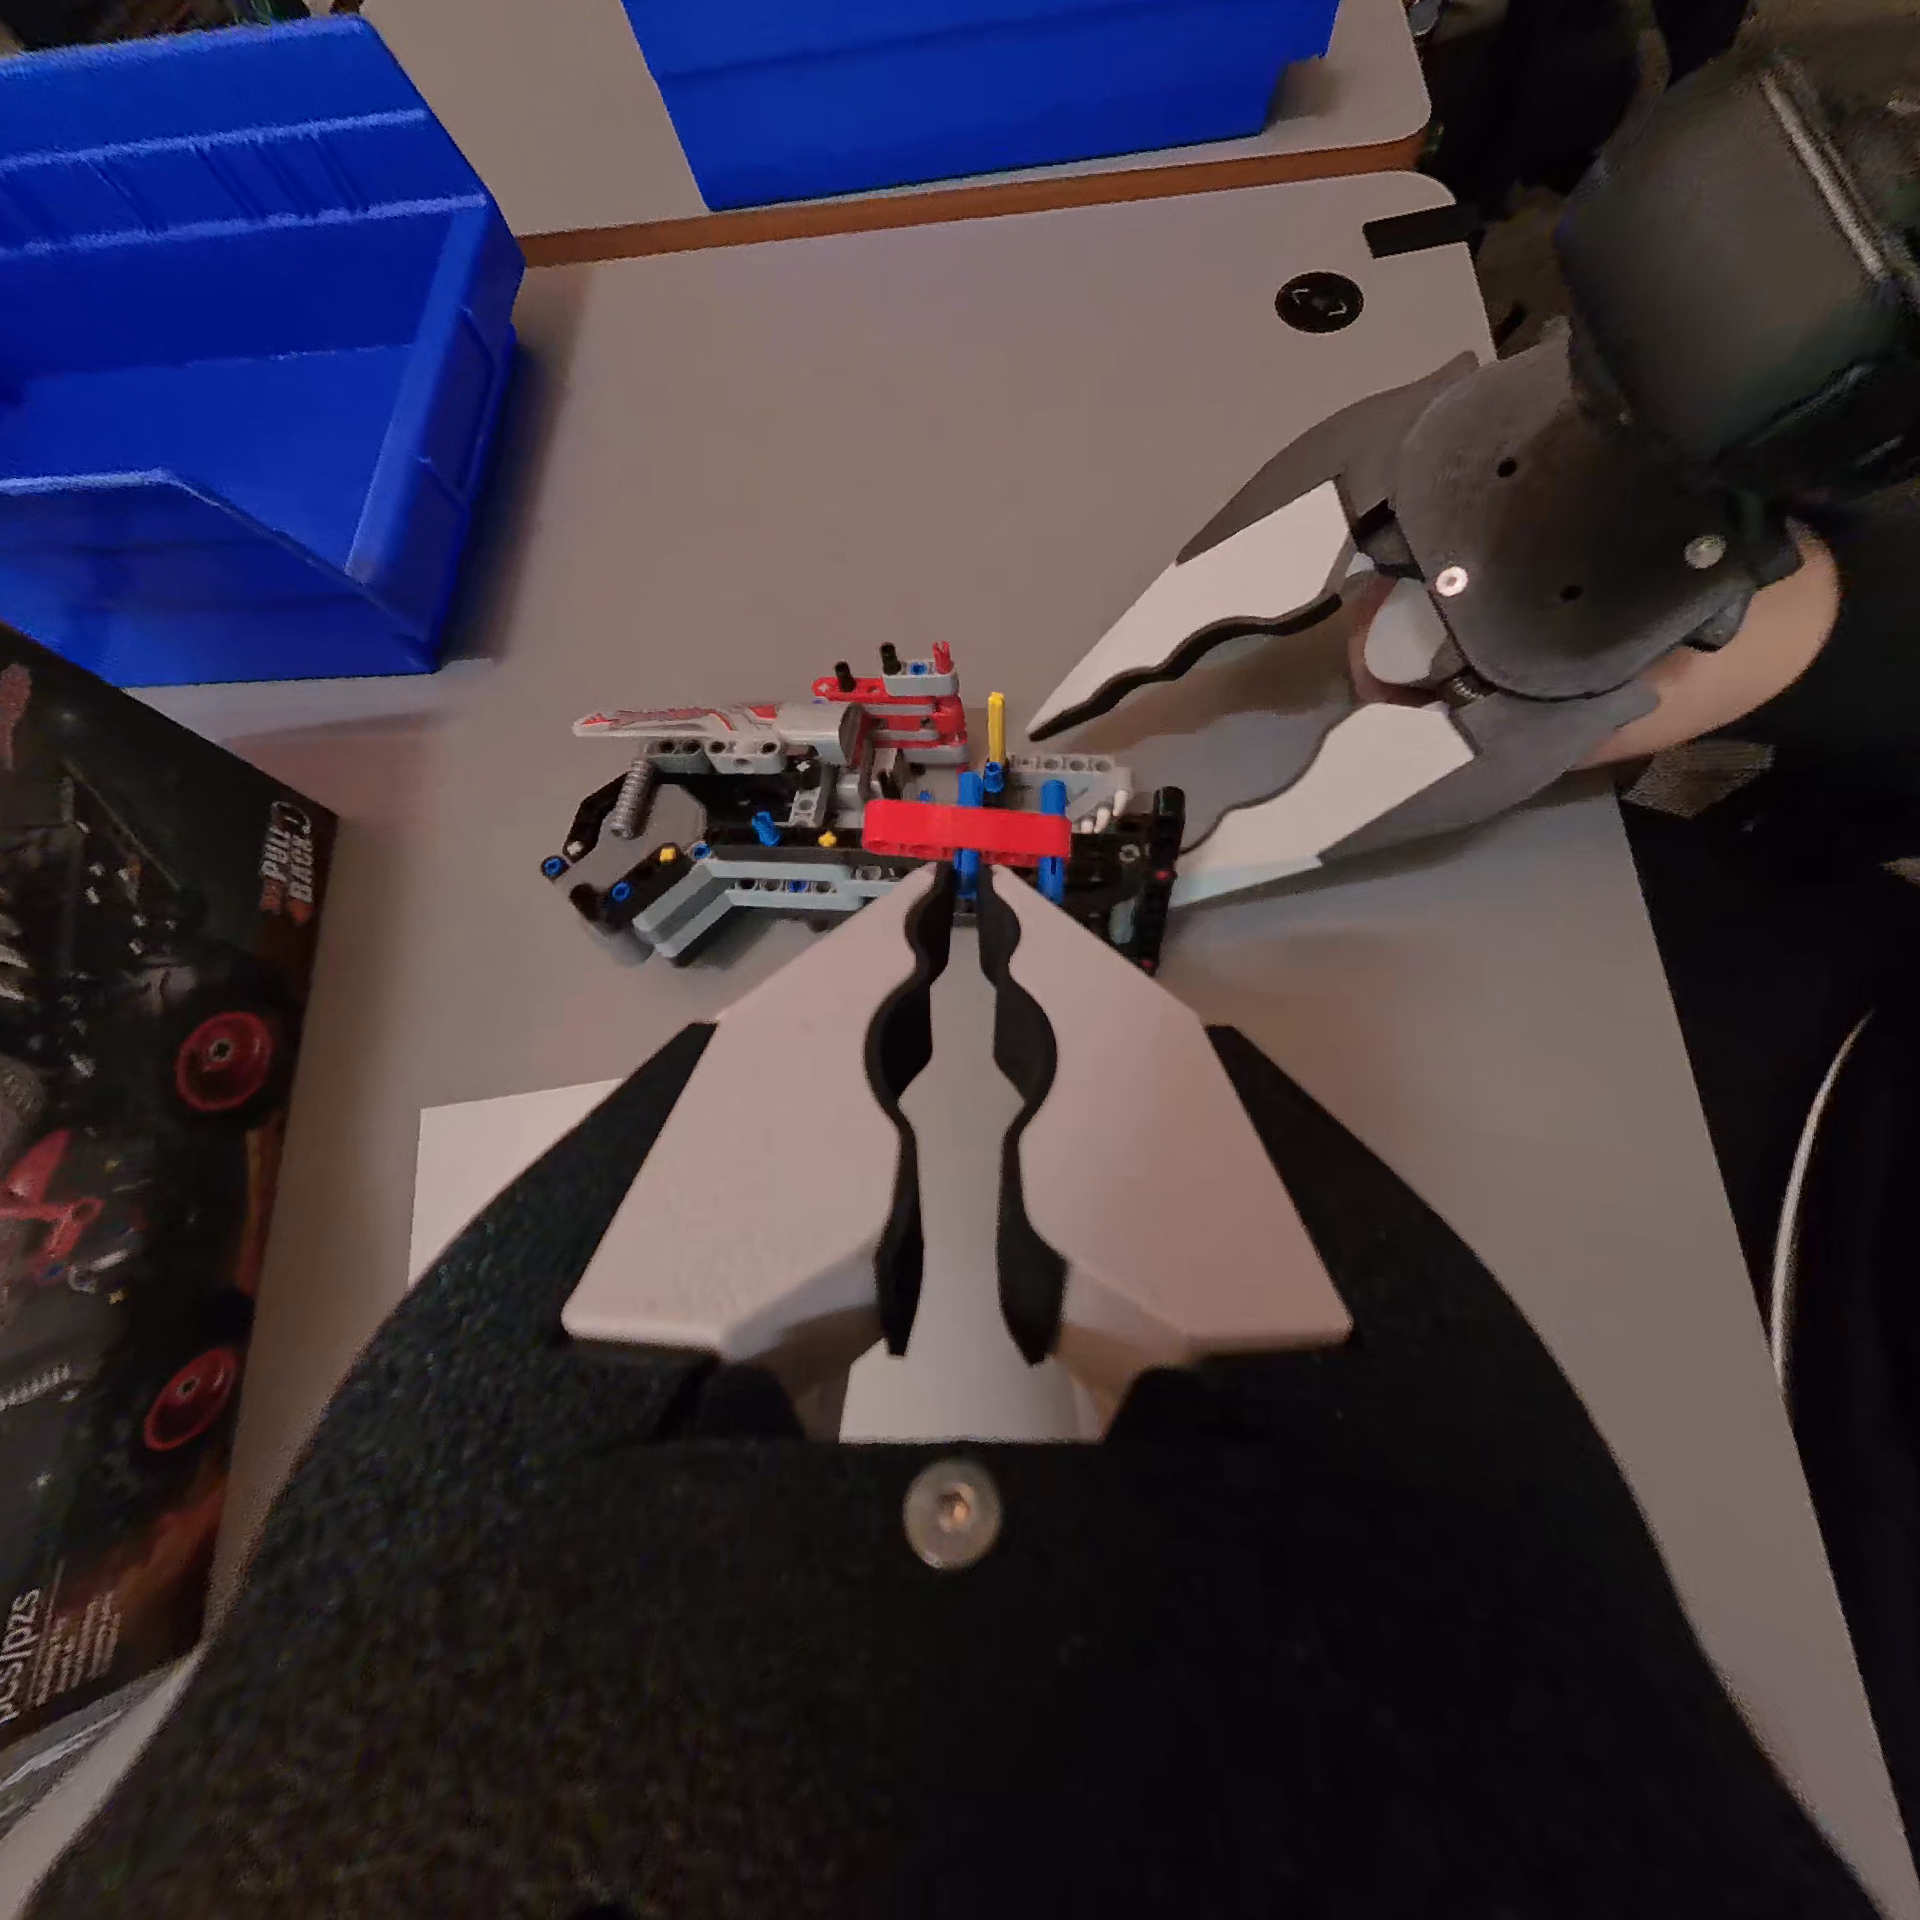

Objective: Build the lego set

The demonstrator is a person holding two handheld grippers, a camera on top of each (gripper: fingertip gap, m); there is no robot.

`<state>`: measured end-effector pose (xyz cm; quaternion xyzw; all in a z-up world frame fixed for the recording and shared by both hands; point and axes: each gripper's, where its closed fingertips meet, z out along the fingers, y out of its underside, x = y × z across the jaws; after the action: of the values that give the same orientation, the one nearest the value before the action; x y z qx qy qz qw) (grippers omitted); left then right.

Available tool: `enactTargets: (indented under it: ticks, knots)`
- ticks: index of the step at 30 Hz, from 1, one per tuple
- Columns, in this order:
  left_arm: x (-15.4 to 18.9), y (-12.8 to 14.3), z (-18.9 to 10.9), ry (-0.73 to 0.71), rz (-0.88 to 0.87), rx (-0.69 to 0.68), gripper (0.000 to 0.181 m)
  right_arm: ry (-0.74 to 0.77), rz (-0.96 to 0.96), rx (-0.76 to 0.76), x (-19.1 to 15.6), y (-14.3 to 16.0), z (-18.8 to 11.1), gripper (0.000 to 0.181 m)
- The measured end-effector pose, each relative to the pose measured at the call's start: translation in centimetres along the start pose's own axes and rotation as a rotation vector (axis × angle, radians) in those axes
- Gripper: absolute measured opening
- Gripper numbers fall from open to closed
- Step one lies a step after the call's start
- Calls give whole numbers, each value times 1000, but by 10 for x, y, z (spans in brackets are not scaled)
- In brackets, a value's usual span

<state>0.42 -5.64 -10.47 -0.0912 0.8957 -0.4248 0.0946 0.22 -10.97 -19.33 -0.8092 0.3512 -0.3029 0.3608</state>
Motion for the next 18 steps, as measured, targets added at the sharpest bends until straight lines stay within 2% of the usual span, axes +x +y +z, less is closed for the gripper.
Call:
enactTargets:
  ticks: [2, 5, 7, 9, 12, 15, 18]
  knots:
    - [3, -4, -1, -1, 24, 15, 2, -37, -4, 2, -1, 2, -6, 62]
    - [10, -10, -2, -1, 61, 23, 1, -49, -48, 26, 8, 1, -25, 73]
    - [15, -11, -3, -6, 95, -4, 2, -30, -96, 86, 19, -8, -45, 70]
    - [25, -15, -1, 10, 123, -29, 2, 30, -186, 208, 28, -29, -70, 58]
    - [40, -20, 16, 38, 146, -119, 2, 63, -323, 404, 11, -63, -98, 47]
    - [44, -14, 35, 38, 195, -273, 2, 124, -536, 373, -8, -65, -91, 44]
    - [54, -19, 45, 82, 197, -311, 2, 155, -596, 262, -5, -51, -71, 36]
